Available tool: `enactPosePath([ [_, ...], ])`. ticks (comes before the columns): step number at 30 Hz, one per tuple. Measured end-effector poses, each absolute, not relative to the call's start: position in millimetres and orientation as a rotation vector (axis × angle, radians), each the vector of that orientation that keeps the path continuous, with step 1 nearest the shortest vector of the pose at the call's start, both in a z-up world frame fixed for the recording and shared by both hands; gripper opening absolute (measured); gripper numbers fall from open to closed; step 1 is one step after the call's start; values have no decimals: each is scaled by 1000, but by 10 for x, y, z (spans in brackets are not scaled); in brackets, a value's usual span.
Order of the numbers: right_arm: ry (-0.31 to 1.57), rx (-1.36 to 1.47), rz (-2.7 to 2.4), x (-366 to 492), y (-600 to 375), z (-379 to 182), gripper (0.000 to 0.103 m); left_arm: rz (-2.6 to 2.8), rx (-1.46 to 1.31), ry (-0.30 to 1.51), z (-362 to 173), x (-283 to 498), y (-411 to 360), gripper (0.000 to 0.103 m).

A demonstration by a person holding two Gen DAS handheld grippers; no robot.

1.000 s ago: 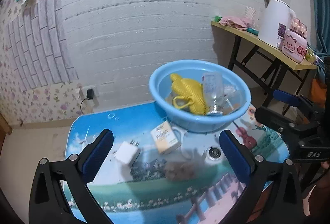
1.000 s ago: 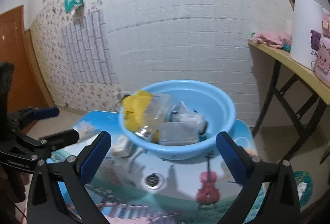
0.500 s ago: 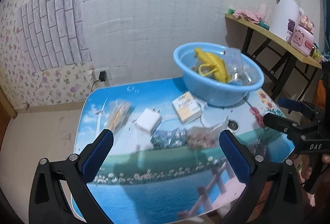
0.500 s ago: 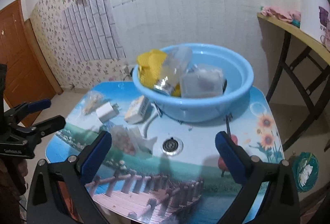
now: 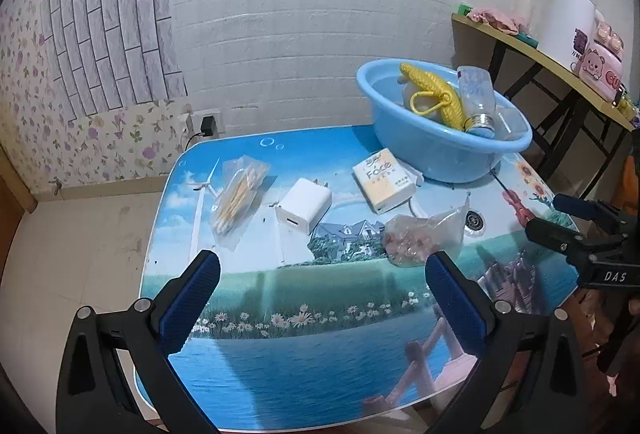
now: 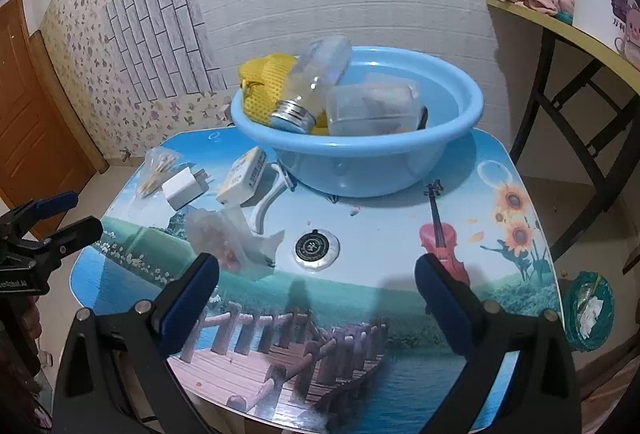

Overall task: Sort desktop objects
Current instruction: 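Move the left gripper to the bag of wooden sticks while the right gripper nears the black puck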

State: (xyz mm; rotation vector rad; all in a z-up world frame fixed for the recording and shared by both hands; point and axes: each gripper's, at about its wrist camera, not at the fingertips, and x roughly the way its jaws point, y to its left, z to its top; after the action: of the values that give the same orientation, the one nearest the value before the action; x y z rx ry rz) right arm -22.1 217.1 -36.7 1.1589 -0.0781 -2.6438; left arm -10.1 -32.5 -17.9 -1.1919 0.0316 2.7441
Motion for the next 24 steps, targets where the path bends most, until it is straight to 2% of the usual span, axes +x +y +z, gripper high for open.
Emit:
enactPosePath([
  [3,-96,1176,-2648,-242,2202,-418,100,2740,-1227,24,-277,-120,-366,103],
  [7,-131,1219,-2628,-300,2218,-502,92,2732,-1258,2,-394,-153,-430,103],
  [11,-153,1213,-2593,-324,2175,-527,91,2734,-1263,-41,-478,-217,-533,103],
  [14,-134,1190,-2581,-331,2099,-524,91,2745,-1266,-40,-527,-270,-616,96],
  [16,-138,1181,-2562,-349,2043,-525,88,2763,-1274,-26,-558,-319,-685,93],
  [20,-109,1174,-2553,-399,1946,-546,84,2809,-1300,-20,-627,-465,-919,93],
  [24,-93,1230,-2586,-502,2006,-636,76,2811,-1348,-24,-738,-675,-1111,93],
])
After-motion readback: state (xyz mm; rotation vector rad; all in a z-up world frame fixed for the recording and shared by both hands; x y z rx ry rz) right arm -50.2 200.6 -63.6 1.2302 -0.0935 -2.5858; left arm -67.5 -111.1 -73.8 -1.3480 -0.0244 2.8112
